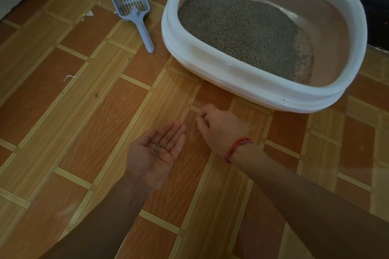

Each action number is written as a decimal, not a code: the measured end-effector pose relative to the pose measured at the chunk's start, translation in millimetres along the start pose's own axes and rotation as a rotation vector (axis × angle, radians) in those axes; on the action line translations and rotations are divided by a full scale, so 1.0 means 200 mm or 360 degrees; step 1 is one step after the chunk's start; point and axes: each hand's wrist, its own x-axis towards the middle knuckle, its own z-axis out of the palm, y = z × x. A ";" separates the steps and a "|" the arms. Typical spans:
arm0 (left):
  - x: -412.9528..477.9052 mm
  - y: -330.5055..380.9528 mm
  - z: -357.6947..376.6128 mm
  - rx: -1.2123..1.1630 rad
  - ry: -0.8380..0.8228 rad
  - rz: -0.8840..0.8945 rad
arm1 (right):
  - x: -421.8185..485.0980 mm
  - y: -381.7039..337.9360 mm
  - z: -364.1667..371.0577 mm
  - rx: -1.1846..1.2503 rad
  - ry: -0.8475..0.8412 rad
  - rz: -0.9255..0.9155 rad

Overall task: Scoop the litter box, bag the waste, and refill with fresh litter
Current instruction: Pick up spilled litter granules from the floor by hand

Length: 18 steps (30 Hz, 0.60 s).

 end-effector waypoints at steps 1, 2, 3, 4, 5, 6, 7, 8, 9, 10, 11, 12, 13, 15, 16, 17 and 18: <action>0.00 0.00 0.00 0.0004 -0.0004 0.0001 | -0.03 -0.04 0.00 0.0098 0.0014 -0.0042; 0.00 0.00 0.00 0.0001 -0.0021 -0.0005 | -0.06 -0.08 -0.01 0.0197 0.0024 -0.0088; 0.00 -0.01 0.00 -0.0004 -0.0037 -0.0010 | -0.09 -0.12 -0.02 0.0262 0.0012 -0.0124; -0.01 -0.01 0.00 -0.0002 -0.0046 -0.0017 | -0.11 -0.15 -0.02 0.0292 -0.0015 -0.0158; 0.00 -0.01 0.00 0.0006 -0.0043 -0.0021 | -0.14 -0.18 -0.02 0.0308 -0.0050 -0.0193; 0.00 -0.01 0.00 0.0023 -0.0034 -0.0024 | -0.16 -0.21 -0.01 0.0326 -0.0074 -0.0232; 0.00 -0.01 -0.01 0.0050 -0.0032 -0.0031 | -0.18 -0.23 -0.01 0.0337 -0.0078 -0.0267; 0.00 -0.01 -0.01 0.0084 -0.0039 -0.0049 | -0.19 -0.24 0.00 0.0334 -0.0072 -0.0292; 0.00 -0.01 -0.01 0.0116 -0.0068 -0.0074 | -0.20 -0.24 0.01 0.0322 -0.0066 -0.0307; 0.00 -0.01 -0.02 0.0137 -0.0092 -0.0100 | -0.20 -0.25 0.02 0.0319 -0.0070 -0.0310; 0.01 0.00 -0.02 0.0140 -0.0096 -0.0111 | -0.20 -0.24 0.02 0.0327 -0.0083 -0.0310; 0.01 0.00 -0.02 0.0134 -0.0087 -0.0109 | -0.20 -0.24 0.03 0.0348 -0.0087 -0.0314; 0.01 0.00 -0.02 0.0113 -0.0081 -0.0103 | -0.20 -0.23 0.03 0.0371 -0.0085 -0.0320; 0.00 0.00 -0.01 0.0082 -0.0063 -0.0081 | -0.20 -0.22 0.02 0.0422 -0.0063 -0.0316; 0.00 0.00 0.00 0.0082 -0.0041 -0.0058 | -0.19 -0.21 0.01 0.0443 -0.0050 -0.0294; -0.01 0.00 0.01 0.0084 -0.0032 -0.0037 | -0.18 -0.19 0.01 0.0451 -0.0033 -0.0259; -0.01 -0.01 0.01 0.0079 -0.0030 -0.0026 | -0.17 -0.16 0.00 0.0444 -0.0007 -0.0221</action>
